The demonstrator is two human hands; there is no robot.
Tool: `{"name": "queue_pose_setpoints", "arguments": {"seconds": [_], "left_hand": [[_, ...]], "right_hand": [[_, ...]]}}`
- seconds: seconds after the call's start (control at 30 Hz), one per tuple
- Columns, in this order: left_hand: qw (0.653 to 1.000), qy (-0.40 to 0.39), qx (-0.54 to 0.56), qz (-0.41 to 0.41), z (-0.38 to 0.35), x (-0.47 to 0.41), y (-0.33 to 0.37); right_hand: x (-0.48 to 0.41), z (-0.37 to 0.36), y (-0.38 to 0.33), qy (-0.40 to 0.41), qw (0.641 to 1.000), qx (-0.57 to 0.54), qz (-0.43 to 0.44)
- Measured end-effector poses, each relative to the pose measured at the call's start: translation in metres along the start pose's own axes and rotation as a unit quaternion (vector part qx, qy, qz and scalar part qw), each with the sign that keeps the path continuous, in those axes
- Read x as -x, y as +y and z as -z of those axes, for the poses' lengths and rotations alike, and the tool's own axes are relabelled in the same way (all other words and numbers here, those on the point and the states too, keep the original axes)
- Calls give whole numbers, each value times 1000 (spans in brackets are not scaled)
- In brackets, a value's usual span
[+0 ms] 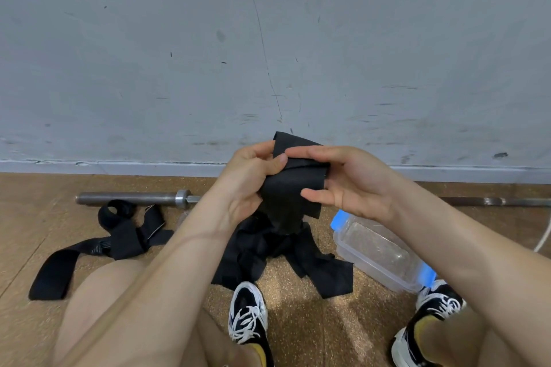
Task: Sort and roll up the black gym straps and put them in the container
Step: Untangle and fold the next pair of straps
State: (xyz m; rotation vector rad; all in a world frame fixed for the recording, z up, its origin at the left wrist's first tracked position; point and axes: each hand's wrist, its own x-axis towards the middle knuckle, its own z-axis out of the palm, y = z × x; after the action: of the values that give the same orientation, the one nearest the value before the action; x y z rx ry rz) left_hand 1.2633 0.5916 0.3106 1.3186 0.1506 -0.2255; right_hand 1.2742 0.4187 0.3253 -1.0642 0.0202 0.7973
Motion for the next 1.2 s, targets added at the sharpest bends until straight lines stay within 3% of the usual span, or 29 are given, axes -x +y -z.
{"name": "queue_pose_setpoints", "arguments": {"seconds": [0.13, 0.3, 0.4, 0.5, 0.67, 0.8, 0.93, 1.07, 1.13, 1.2], "left_hand": [[999, -34, -8, 5, -1, -4, -4], [998, -31, 58, -16, -2, -12, -15], [994, -45, -94, 37, -5, -10, -37], [969, -94, -204, 100, -10, -4, -51], [970, -106, -191, 106, -2, -1, -31], [980, -98, -163, 66, 3, 7, -9], [981, -157, -110, 2, 7, 13, 1], [944, -318, -86, 23, 16, 18, 7], [946, -308, -104, 23, 15, 18, 6], [961, -250, -116, 16, 12, 18, 5]], "right_hand": [[-6, -1, 5, 75, 995, 24, 63], [-7, 4, -13, 124, 979, -59, 149], [-9, 13, -23, 155, 965, -89, 191], [-12, 23, -32, 206, 950, -19, 233], [-17, 35, -36, 317, 902, 108, 273], [-15, 42, -41, 356, 859, 222, 293], [-15, 41, -34, 322, 802, 420, 276], [-15, 35, -27, 269, 781, 519, 221], [-11, 32, -27, 264, 782, 530, 193], [-9, 33, -27, 266, 780, 538, 180]]}}
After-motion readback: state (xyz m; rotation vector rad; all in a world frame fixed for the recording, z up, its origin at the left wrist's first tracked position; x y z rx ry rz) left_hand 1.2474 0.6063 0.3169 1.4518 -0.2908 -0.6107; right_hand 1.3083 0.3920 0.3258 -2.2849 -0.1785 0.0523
